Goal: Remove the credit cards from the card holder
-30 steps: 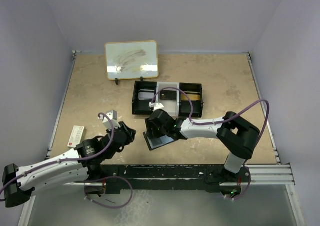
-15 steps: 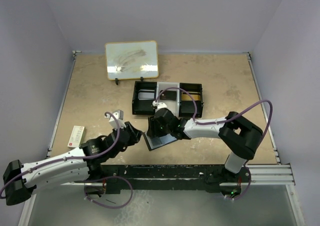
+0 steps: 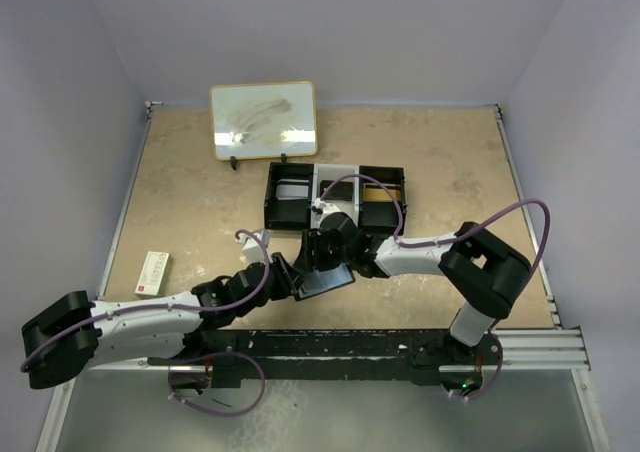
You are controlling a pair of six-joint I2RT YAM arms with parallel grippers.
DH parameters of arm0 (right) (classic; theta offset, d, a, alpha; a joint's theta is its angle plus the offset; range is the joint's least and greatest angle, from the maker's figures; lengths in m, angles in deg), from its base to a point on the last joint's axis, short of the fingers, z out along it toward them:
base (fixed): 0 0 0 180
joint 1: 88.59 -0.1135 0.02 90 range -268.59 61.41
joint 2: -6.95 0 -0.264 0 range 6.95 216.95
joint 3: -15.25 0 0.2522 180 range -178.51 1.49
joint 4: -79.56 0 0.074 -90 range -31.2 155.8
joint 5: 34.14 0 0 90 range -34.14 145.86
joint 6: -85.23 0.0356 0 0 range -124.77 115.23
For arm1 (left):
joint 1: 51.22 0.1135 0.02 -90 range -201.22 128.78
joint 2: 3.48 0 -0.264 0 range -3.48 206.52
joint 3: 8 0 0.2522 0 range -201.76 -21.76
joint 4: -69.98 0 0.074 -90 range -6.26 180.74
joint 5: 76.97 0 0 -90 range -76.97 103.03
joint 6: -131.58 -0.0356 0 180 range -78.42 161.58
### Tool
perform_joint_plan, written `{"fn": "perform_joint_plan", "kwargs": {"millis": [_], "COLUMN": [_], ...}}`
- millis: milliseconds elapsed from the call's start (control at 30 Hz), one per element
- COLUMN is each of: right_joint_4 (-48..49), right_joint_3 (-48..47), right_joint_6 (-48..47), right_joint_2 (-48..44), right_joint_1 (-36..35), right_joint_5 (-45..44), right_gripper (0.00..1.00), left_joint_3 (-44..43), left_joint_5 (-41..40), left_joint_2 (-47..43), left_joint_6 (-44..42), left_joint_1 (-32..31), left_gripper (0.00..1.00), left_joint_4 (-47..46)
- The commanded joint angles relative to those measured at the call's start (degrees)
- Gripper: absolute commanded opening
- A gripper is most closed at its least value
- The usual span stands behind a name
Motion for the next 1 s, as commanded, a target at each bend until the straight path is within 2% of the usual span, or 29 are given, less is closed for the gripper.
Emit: {"fn": "perform_joint_plan", "kwargs": {"millis": [0, 333, 500, 633, 733, 967], "right_joint_4": [-2.5, -2.7, -2.6, -3.0, -4.6, -10.1], "right_joint_3": [1.6, 1.5, 1.7, 1.6, 1.6, 1.5], "right_joint_6": [0.7, 0.7, 0.8, 1.0, 1.2, 2.1], "right_joint_2": [1.6, 1.9, 0.7, -2.3, -5.5, -12.6], "right_joint_1": [-0.5, -0.3, -0.3, 0.1, 0.6, 3.0], "right_joint_5": [2.0, 1.8, 2.0, 1.9, 0.1, -5.1], "right_gripper": [0.54, 0.54, 0.54, 0.60, 0.64, 0.71], "left_joint_3": [0.7, 1.3, -1.1, -4.9, -6.6, -10.9], "left_joint_5": [1.7, -0.2, 1.0, 0.9, 1.2, 3.6], "left_joint_2": [4.0, 10.2, 12.8, 15.1, 16.2, 19.9], "left_joint_6": [2.2, 3.7, 1.7, 0.3, -0.6, -3.6], "left_joint_1": [0.0, 0.0, 0.0, -0.1, 0.0, -0.1], "left_gripper": [0.34, 0.34, 0.27, 0.22, 0.22, 0.32], "left_joint_4": [-12.8, -18.0, -19.9, -15.9, -14.9, -15.2]}}
